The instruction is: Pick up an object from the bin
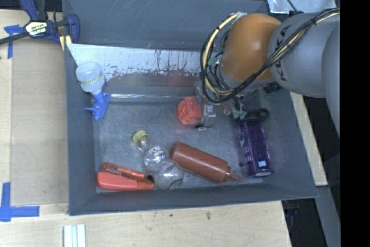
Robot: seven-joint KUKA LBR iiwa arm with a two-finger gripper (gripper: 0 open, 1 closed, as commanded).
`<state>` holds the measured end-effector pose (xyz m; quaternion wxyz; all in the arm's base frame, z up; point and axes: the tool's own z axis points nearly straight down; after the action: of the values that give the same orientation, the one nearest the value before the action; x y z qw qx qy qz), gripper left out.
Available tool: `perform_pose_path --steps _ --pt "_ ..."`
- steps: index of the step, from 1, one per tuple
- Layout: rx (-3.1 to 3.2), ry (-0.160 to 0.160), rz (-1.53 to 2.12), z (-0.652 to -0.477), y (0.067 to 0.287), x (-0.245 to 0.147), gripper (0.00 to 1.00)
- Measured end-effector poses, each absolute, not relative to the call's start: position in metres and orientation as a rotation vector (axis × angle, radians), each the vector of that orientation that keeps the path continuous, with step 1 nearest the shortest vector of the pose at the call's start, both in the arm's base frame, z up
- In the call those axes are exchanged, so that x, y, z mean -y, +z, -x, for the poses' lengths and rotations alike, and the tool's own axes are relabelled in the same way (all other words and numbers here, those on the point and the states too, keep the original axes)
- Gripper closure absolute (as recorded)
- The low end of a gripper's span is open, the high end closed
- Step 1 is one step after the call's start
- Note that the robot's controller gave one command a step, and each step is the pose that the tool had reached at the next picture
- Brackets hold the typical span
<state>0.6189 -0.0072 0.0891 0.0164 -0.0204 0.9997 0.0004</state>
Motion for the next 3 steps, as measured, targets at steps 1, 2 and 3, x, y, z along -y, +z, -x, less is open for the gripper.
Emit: perform_pose_path --steps 1,2,3 --pt "-3.108 0.001 0.063 -0.619 0.089 0.007 1.0" --pt "-3.125 -0.001 0.171 -0.603 0.276 -0.005 1.0" --pt "-3.132 0.0 0.171 -0.602 0.271 -0.005 1.0"
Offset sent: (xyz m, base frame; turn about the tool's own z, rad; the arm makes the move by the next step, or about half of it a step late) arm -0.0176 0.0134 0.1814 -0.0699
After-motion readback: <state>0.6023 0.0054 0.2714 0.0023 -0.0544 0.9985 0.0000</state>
